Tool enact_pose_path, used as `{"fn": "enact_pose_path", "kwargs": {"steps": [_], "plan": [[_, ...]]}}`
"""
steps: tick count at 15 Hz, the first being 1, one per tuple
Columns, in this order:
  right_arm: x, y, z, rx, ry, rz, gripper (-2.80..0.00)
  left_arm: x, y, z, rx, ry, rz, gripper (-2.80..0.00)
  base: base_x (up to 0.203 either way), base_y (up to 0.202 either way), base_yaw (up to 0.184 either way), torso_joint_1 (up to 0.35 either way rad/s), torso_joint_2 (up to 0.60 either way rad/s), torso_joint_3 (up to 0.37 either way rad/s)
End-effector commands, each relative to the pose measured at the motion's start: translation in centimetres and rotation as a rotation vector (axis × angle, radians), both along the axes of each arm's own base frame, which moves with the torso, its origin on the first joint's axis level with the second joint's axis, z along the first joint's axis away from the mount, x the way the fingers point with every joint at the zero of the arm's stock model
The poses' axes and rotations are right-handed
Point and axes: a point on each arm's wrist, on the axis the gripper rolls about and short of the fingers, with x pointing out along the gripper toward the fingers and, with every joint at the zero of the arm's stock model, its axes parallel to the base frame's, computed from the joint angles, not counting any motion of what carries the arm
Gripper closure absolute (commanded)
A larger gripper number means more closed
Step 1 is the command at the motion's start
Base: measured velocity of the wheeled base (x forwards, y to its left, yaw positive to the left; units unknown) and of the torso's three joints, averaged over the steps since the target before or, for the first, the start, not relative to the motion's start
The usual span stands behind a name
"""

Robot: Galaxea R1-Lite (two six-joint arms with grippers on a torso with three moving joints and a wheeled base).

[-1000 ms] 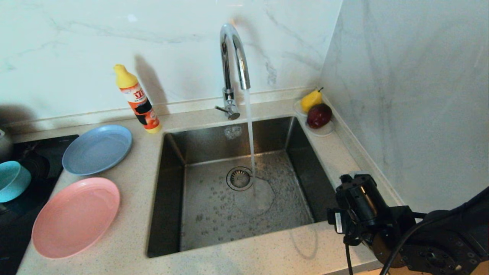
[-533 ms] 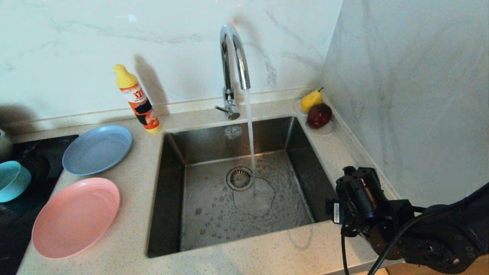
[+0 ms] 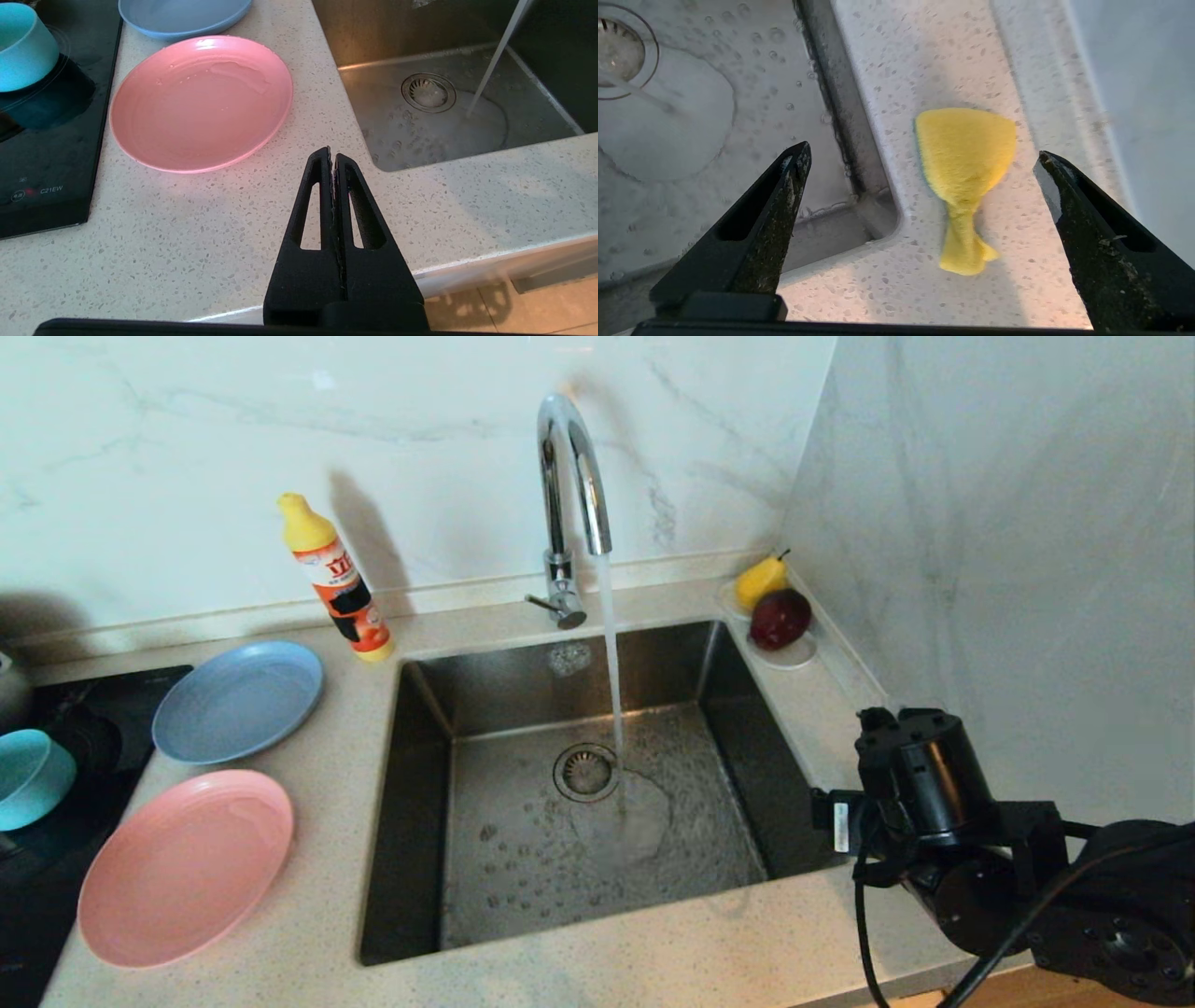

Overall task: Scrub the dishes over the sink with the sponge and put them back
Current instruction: Turn off the faucet

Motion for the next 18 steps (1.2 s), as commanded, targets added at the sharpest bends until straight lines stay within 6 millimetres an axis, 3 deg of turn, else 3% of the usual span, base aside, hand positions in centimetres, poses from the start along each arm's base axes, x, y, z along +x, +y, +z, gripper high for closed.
{"fn": "enact_pose_path", "kwargs": {"steps": [1, 5, 10, 14, 18], "plan": [[-1.0, 0.3, 1.6, -0.001, -0.044, 0.037, -2.8, 0.1, 0.0, -0.5, 0.0, 0.019, 0.0, 0.0, 0.0, 0.0, 0.0, 0.0, 0.0, 0.0], [-3.3, 0.5, 4.6, -0.04, -0.126, 0.142, -2.8, 0.1, 0.0, -0.5, 0.0, 0.018, 0.0, 0.0, 0.0, 0.0, 0.0, 0.0, 0.0, 0.0], [-8.3, 0.4, 8.7, 0.02, -0.27, 0.368, -2.8, 0.1, 0.0, -0.5, 0.0, 0.019, 0.0, 0.0, 0.0, 0.0, 0.0, 0.0, 0.0, 0.0], [-11.5, -1.9, 12.5, 0.065, -0.45, 0.584, -2.8, 0.1, 0.0, -0.5, 0.0, 0.019, 0.0, 0.0, 0.0, 0.0, 0.0, 0.0, 0.0, 0.0], [-13.0, -3.3, 12.4, 0.04, -0.488, 0.74, -2.8, 0.1, 0.0, -0.5, 0.0, 0.019, 0.0, 0.0, 0.0, 0.0, 0.0, 0.0, 0.0, 0.0]]}}
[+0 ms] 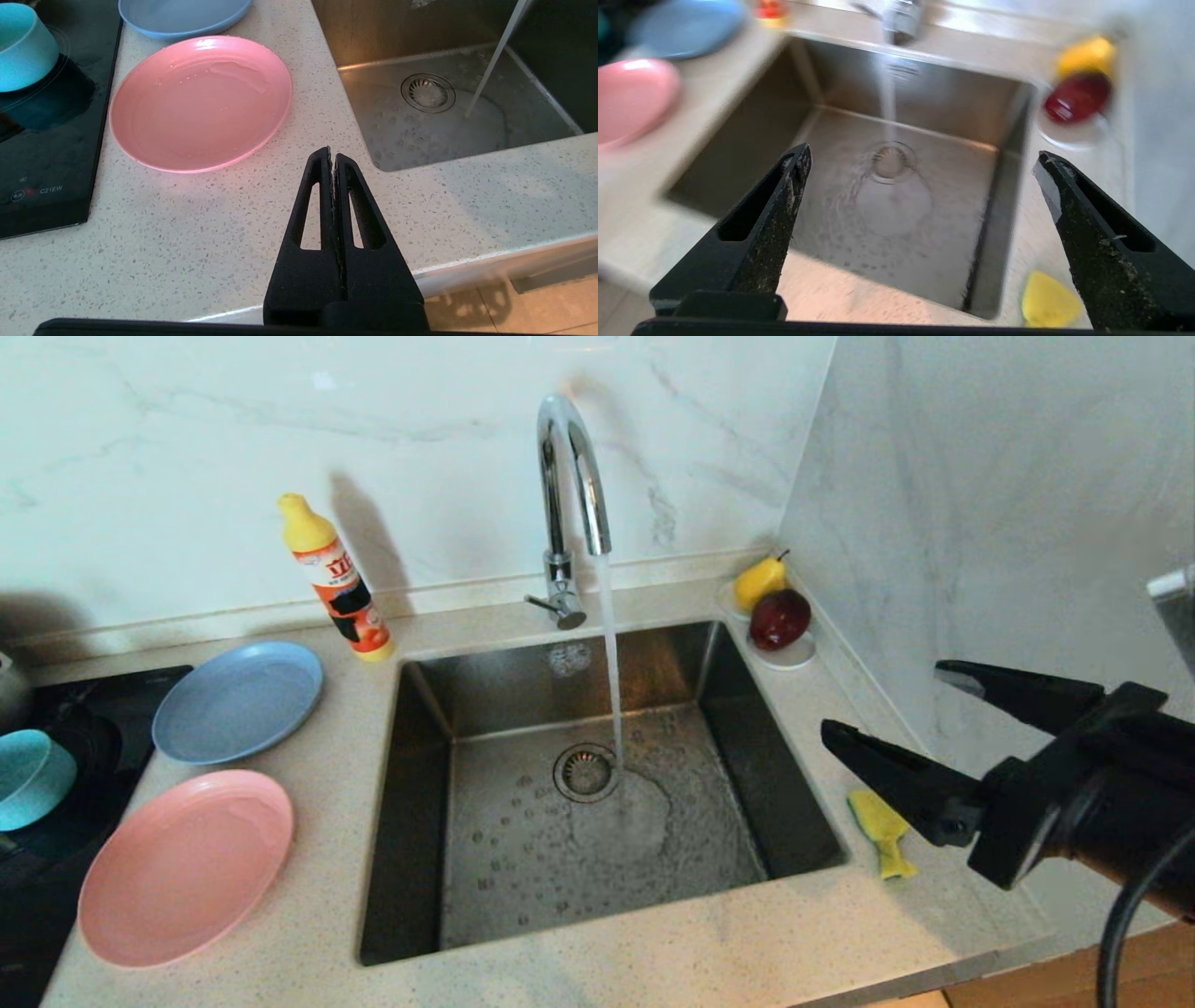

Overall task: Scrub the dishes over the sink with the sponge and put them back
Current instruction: Turn off the faucet

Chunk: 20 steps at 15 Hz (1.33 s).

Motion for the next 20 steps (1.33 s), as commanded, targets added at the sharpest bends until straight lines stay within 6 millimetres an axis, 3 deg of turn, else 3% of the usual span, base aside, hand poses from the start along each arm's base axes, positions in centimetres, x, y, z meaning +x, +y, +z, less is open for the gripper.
{"fn": "enact_pose_path", "kwargs": {"steps": [1, 6, 7, 10, 14, 20], "plan": [[-0.7, -1.0, 0.4, -0.007, -0.035, -0.006, -2.8, 0.2, 0.0, -0.5, 0.0, 0.02, 0.001, 0.0, 0.0, 0.0, 0.0, 0.0, 0.0, 0.0], [0.3, -0.9, -0.2, -0.079, 0.003, -0.151, -2.8, 0.2, 0.0, -0.5, 0.0, 0.02, 0.001, 0.0, 0.0, 0.0, 0.0, 0.0, 0.0, 0.0], [0.2, -1.0, -0.2, -0.088, -0.002, -0.154, 0.0, 0.2, 0.0, -0.5, 0.0, 0.02, 0.001, 0.0, 0.0, 0.0, 0.0, 0.0, 0.0, 0.0], [-0.4, -1.5, -0.5, -0.092, -0.012, -0.096, 0.0, 0.2, 0.0, -0.5, 0.0, 0.02, 0.001, 0.0, 0.0, 0.0, 0.0, 0.0, 0.0, 0.0], [-3.0, -4.0, -1.2, -0.058, -0.086, 0.141, 0.0, 0.2, 0.0, -0.5, 0.0, 0.02, 0.001, 0.0, 0.0, 0.0, 0.0, 0.0, 0.0, 0.0], [-4.5, -8.2, -3.4, -0.065, -0.117, 0.156, 0.0, 0.2, 0.0, -0.5, 0.0, 0.02, 0.001, 0.0, 0.0, 0.0, 0.0, 0.0, 0.0, 0.0]]}}
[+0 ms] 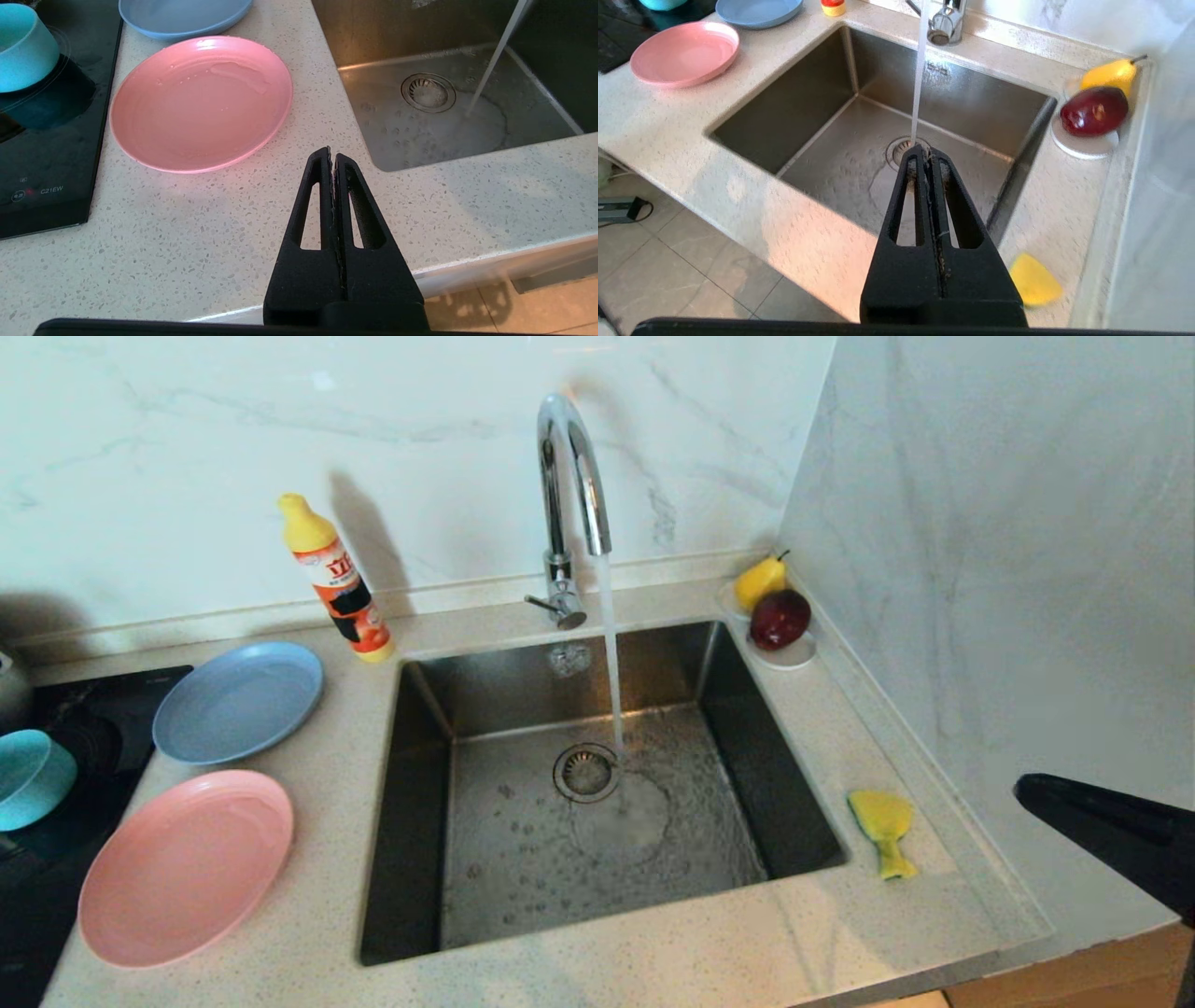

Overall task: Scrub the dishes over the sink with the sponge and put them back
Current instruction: Turn off the faucet

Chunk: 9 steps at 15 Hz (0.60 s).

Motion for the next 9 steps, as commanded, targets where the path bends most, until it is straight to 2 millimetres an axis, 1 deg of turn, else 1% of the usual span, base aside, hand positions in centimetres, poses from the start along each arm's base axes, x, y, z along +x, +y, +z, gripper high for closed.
{"fn": "enact_pose_path", "kwargs": {"steps": [1, 5, 7, 9], "plan": [[-1.5, -1.8, -1.2, 0.002, -0.025, 0.023, 0.0, 0.1, 0.0, -0.5, 0.0, 0.019, 0.0, 0.0, 0.0, 0.0, 0.0, 0.0, 0.0, 0.0], [-4.0, -3.5, -3.7, -0.014, -0.035, 0.134, 0.0, 0.1, 0.0, -0.5, 0.0, 0.018, 0.001, 0.0, 0.0, 0.0, 0.0, 0.0, 0.0, 0.0], [-5.0, -4.1, -5.0, -0.021, -0.03, 0.146, 0.0, 0.2, 0.0, -0.5, 0.0, 0.019, 0.002, 0.0, 0.0, 0.0, 0.0, 0.0, 0.0, 0.0], [-6.1, -4.6, -6.3, -0.023, -0.022, 0.119, 0.0, 0.1, 0.0, -0.5, 0.0, 0.019, 0.0, 0.0, 0.0, 0.0, 0.0, 0.0, 0.0, 0.0]]}}
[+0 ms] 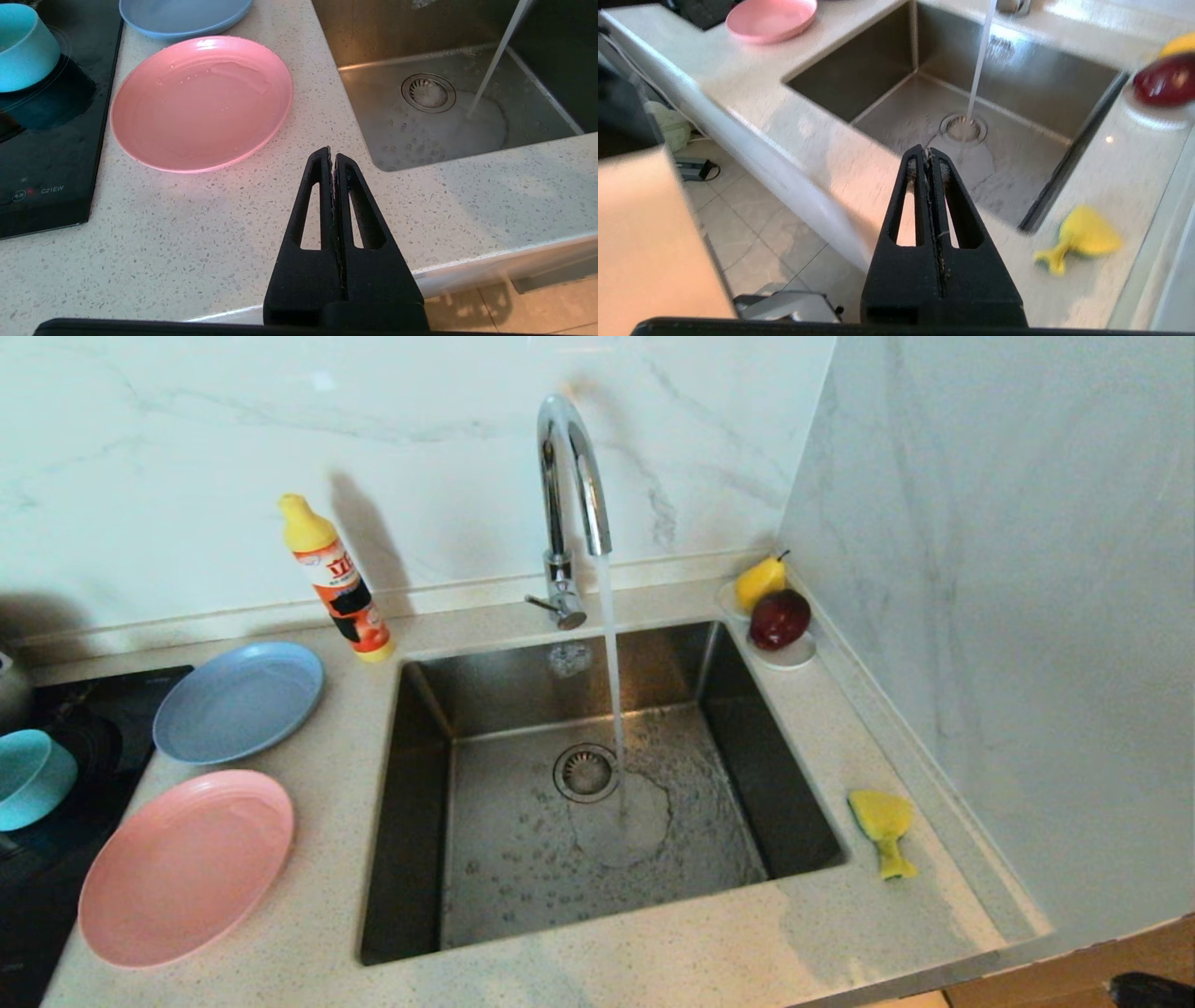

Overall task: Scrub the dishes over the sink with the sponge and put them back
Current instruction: Turn off the faucet

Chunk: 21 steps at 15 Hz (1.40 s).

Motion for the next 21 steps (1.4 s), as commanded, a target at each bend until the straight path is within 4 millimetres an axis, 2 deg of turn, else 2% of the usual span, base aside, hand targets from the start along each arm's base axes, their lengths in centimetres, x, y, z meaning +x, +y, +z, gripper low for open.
{"fn": "enact_pose_path", "kwargs": {"steps": [1, 5, 9, 13, 16, 21], "plan": [[-2.0, -0.8, -1.4, 0.017, -0.038, -0.065, 0.0, 0.1, 0.0, -0.5, 0.0, 0.019, 0.0, 0.0, 0.0, 0.0, 0.0, 0.0, 0.0, 0.0], [-4.4, -1.4, -3.9, 0.07, -0.034, -0.221, 0.0, 0.1, 0.0, -0.5, 0.0, 0.019, 0.0, 0.0, 0.0, 0.0, 0.0, 0.0, 0.0, 0.0], [-4.7, -1.5, -7.0, 0.08, -0.006, -0.421, 0.0, 0.1, 0.0, -0.5, -0.002, 0.019, 0.001, 0.0, 0.0, 0.0, 0.0, 0.0, 0.0, 0.0], [-6.3, -1.9, -8.7, 0.107, -0.054, -0.604, 0.0, 0.1, 0.0, -0.5, 0.0, 0.019, 0.0, 0.0, 0.0, 0.0, 0.0, 0.0, 0.0, 0.0], [-6.2, -2.5, -9.5, 0.105, -0.001, -0.841, 0.0, 0.1, 0.0, -0.5, -0.001, 0.019, 0.001, 0.0, 0.0, 0.0, 0.0, 0.0, 0.0, 0.0], [-6.2, -2.4, -10.5, 0.052, 0.108, -0.821, 0.0, 0.1, 0.0, -0.5, -0.002, 0.019, 0.0, 0.0, 0.0, 0.0, 0.0, 0.0, 0.0, 0.0]]}}
